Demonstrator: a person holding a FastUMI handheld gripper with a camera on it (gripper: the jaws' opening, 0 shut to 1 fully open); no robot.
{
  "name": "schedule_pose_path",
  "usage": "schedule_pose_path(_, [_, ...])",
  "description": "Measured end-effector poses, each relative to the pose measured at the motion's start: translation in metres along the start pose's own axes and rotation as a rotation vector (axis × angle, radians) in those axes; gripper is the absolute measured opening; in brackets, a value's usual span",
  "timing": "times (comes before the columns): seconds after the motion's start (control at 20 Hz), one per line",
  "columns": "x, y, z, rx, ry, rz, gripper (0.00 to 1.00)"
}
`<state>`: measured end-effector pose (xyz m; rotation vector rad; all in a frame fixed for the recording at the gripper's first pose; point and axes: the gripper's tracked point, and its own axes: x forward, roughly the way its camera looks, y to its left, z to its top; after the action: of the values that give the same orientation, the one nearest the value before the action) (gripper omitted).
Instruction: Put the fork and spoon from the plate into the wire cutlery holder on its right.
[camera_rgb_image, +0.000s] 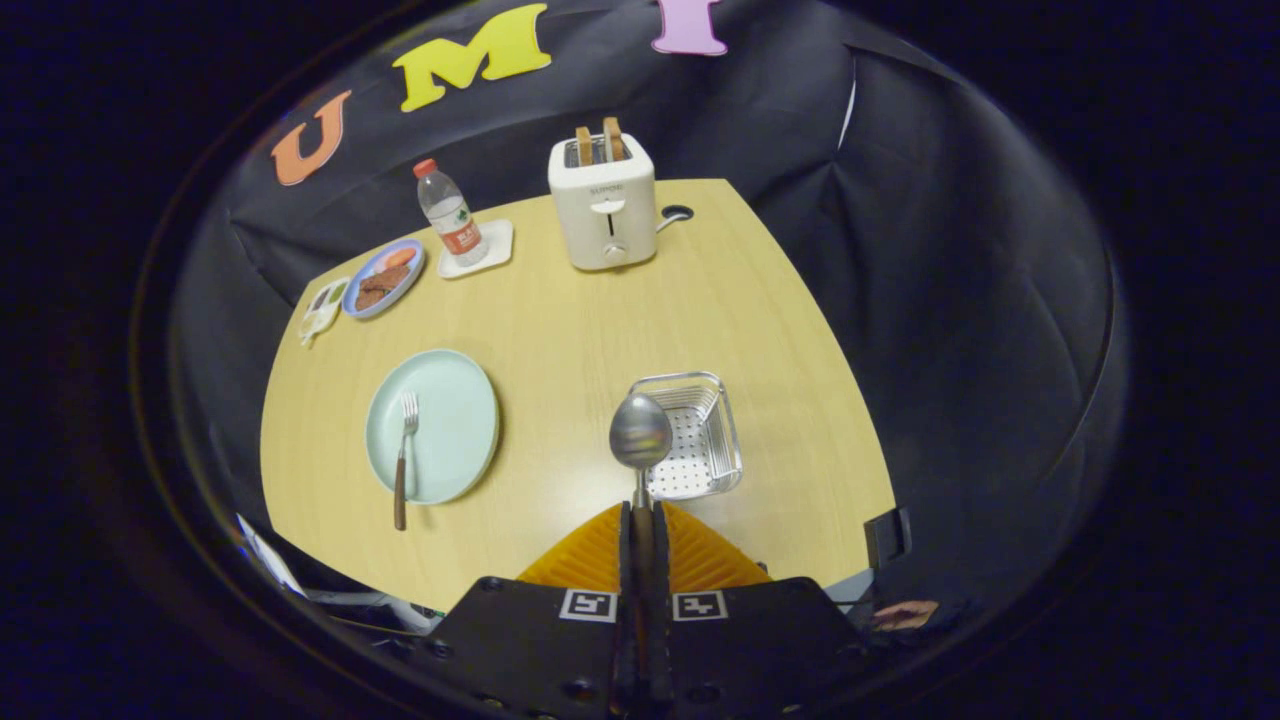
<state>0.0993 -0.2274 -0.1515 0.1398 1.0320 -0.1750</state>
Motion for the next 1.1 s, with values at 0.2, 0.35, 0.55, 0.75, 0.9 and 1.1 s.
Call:
schedule_pose_path(0.2, [0.011, -0.013, 0.011, 0.009, 0.029, -0.002, 0.05])
schedule_pose_path(0.35, [0.021, -0.019, 0.015, -0.017, 0.051, 0.003, 0.05])
schedule_pose_path(0.55, [0.029, -0.021, 0.011, -0.065, 0.090, 0.007, 0.05])
schedule_pose_path(0.75, [0.030, -0.020, 0.011, -0.090, 0.095, 0.022, 0.08])
schedule_pose_path(0.9, [0.029, -0.021, 0.017, -0.109, 0.088, 0.022, 0.07])
schedule_pose_path(1.1, [0.031, -0.025, 0.015, -0.119, 0.078, 0.018, 0.08])
